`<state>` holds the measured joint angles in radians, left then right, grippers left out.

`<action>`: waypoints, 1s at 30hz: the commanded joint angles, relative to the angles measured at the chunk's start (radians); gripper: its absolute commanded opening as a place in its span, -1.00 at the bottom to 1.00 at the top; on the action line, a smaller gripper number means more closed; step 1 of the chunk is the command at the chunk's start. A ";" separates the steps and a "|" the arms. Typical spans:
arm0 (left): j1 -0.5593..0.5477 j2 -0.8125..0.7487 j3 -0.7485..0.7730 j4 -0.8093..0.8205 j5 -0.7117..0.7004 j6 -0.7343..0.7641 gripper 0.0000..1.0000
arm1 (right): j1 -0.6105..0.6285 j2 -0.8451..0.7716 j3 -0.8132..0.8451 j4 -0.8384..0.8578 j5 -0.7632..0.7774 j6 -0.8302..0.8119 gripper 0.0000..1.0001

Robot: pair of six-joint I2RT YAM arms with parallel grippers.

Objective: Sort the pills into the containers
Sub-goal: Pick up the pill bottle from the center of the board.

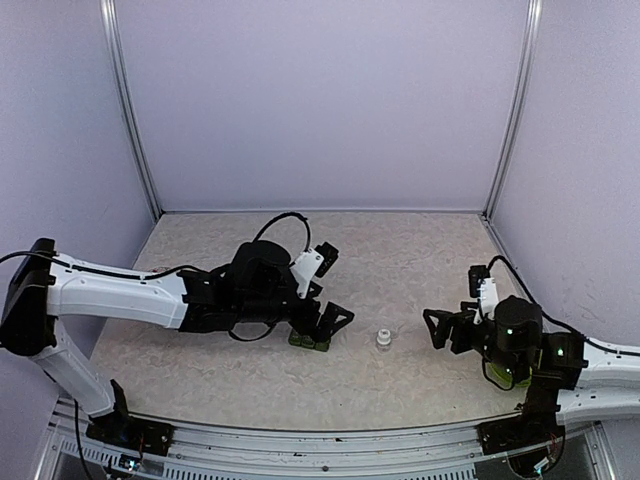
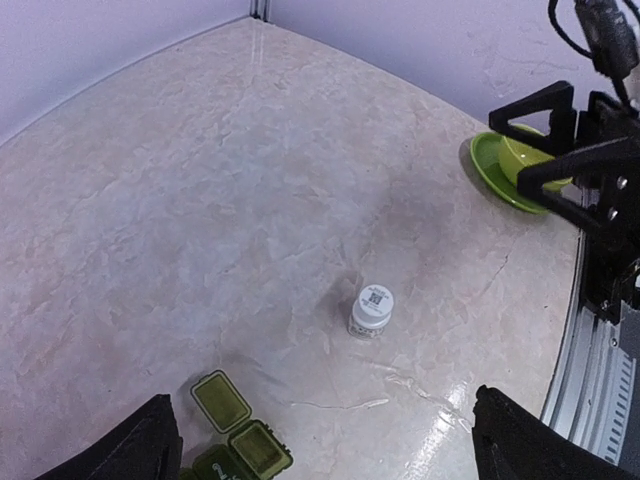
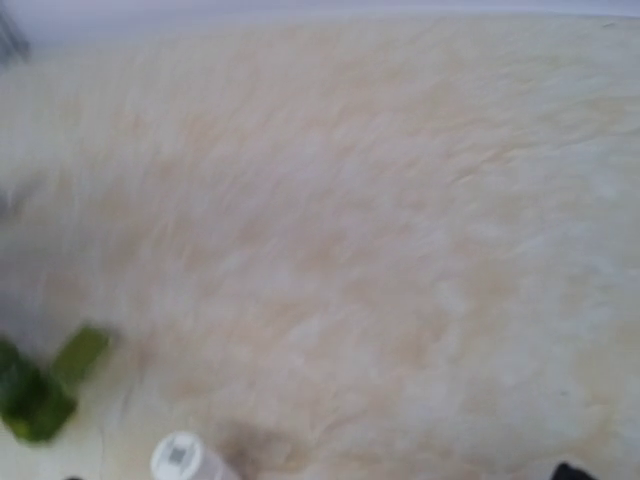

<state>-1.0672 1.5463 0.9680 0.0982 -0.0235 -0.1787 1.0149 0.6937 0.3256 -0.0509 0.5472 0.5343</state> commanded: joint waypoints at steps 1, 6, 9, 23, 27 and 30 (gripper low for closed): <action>-0.023 0.122 0.098 -0.034 0.044 0.045 0.98 | -0.025 -0.133 -0.048 -0.051 0.066 0.087 1.00; -0.033 0.255 0.200 -0.055 0.065 0.059 0.97 | -0.042 -0.020 0.033 -0.183 0.077 0.132 1.00; -0.034 0.321 0.253 -0.071 0.082 0.069 0.97 | -0.044 0.024 0.040 -0.139 0.033 0.095 1.00; -0.033 0.523 0.434 -0.120 0.120 0.101 0.88 | -0.174 0.084 0.026 -0.084 -0.036 0.050 1.00; -0.033 0.578 0.488 -0.149 0.121 0.104 0.80 | -0.195 0.084 0.020 -0.091 -0.038 0.059 1.00; -0.033 0.601 0.506 -0.153 0.123 0.105 0.64 | -0.199 0.080 0.013 -0.089 -0.042 0.054 1.00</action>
<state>-1.0966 2.1120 1.4345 -0.0307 0.0814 -0.0891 0.8299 0.7773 0.3367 -0.1307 0.5140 0.5854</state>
